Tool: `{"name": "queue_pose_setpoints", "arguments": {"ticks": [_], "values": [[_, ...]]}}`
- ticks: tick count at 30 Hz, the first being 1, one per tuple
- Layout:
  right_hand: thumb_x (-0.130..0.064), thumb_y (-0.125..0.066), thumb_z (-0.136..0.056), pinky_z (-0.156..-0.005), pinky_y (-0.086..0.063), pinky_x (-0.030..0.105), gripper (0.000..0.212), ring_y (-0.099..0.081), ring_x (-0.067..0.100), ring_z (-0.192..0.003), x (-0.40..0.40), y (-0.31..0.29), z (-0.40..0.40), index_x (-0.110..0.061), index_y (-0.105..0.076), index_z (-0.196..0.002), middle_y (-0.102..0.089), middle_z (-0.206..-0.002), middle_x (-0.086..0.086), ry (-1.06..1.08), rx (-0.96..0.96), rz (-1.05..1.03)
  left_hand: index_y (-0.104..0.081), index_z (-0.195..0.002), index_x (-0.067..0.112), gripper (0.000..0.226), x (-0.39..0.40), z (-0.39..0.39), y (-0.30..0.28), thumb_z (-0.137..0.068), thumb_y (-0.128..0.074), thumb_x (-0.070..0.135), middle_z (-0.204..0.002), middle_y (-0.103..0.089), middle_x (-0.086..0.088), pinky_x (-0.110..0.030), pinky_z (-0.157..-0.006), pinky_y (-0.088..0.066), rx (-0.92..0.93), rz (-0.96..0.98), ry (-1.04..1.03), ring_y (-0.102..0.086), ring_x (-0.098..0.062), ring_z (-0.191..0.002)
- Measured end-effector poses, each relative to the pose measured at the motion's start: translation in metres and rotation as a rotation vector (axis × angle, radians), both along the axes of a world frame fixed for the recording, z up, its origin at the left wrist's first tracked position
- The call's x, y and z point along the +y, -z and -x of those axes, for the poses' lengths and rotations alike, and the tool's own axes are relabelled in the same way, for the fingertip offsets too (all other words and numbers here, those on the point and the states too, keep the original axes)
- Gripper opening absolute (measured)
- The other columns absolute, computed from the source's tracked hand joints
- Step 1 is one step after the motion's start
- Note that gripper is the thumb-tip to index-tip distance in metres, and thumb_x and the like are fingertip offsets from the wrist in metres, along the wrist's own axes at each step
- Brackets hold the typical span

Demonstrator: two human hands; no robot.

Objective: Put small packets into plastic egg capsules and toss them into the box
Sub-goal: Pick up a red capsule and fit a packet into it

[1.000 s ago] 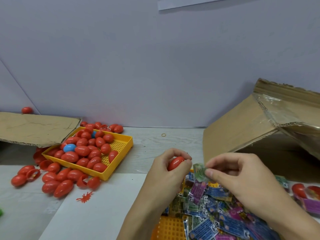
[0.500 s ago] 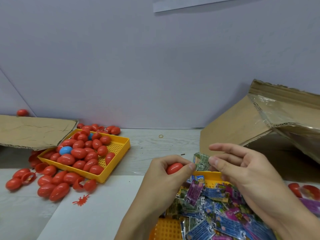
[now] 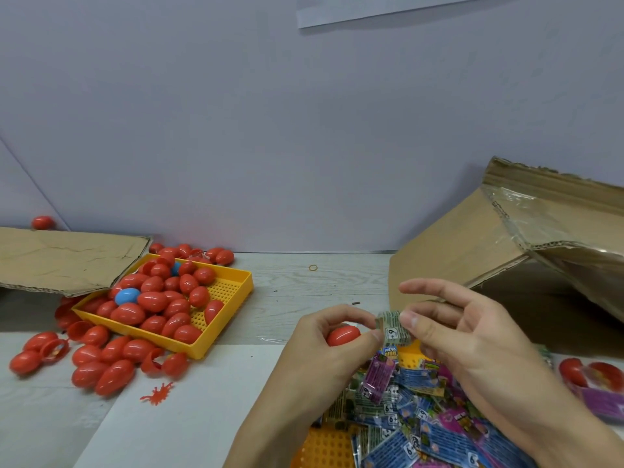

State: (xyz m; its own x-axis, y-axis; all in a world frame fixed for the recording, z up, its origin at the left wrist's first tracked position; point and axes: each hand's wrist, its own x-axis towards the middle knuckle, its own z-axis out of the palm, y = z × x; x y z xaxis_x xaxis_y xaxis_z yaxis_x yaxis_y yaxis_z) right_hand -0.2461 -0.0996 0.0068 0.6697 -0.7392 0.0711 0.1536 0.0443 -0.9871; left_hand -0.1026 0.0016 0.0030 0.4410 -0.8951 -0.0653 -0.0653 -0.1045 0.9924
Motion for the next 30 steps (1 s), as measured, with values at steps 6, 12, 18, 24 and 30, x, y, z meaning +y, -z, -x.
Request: {"name": "queue_pose_setpoints", "arguments": {"ticks": [6,12,18,24,30], "values": [[-0.025,-0.074,-0.072,-0.066,-0.050,0.012,0.033,-0.070,0.011,-0.076,0.0032,-0.0007,-0.0008,-0.036,-0.070,-0.103,-0.073,-0.085,0.001,-0.049,0.070,0.130,-0.074,-0.087,0.033,0.015,-0.0007,0.0007,-0.0028,-0.072,-0.070,0.036,-0.056,-0.057,0.012,-0.015,-0.055,-0.043,-0.014,0.054,-0.028,-0.051,-0.002,-0.050],[-0.023,-0.073,-0.072,-0.062,-0.050,0.013,0.035,-0.068,0.007,-0.072,0.0029,-0.0019,-0.0006,-0.035,-0.070,-0.104,-0.073,-0.086,0.003,-0.015,0.028,0.117,-0.074,-0.079,0.024,0.002,-0.0012,0.0021,-0.0007,-0.081,-0.074,0.023,-0.060,-0.061,0.014,-0.011,-0.052,-0.042,-0.049,0.035,-0.057,-0.054,0.000,-0.051],[-0.032,-0.078,-0.072,-0.066,-0.049,0.013,0.035,-0.067,0.005,-0.080,0.0039,-0.0009,-0.0013,-0.035,-0.069,-0.107,-0.072,-0.087,0.001,-0.037,0.057,0.121,-0.073,-0.080,0.030,0.011,-0.0050,0.0040,-0.0017,-0.081,-0.074,0.019,-0.071,-0.066,0.016,-0.019,-0.059,-0.052,-0.115,0.135,-0.185,-0.061,0.000,-0.061],[-0.044,-0.070,-0.069,-0.055,-0.043,0.004,0.034,-0.063,-0.004,-0.064,0.0069,-0.0043,-0.0036,-0.036,-0.069,-0.103,-0.074,-0.075,-0.001,-0.021,0.025,0.077,-0.071,-0.079,0.031,0.023,-0.0043,0.0074,-0.0044,-0.080,-0.072,0.007,-0.066,-0.063,0.011,-0.016,-0.056,-0.050,-0.219,0.222,-0.174,-0.059,-0.001,-0.057],[-0.045,-0.070,-0.071,-0.054,-0.044,0.012,0.031,-0.061,-0.002,-0.059,0.0081,-0.0062,-0.0062,-0.039,-0.068,-0.101,-0.073,-0.071,0.003,0.087,0.033,0.080,-0.070,-0.080,0.032,0.023,-0.0042,0.0100,-0.0030,-0.078,-0.075,0.010,-0.064,-0.059,0.003,-0.024,-0.056,-0.054,-0.417,0.277,-0.149,-0.056,-0.008,-0.054]]}}
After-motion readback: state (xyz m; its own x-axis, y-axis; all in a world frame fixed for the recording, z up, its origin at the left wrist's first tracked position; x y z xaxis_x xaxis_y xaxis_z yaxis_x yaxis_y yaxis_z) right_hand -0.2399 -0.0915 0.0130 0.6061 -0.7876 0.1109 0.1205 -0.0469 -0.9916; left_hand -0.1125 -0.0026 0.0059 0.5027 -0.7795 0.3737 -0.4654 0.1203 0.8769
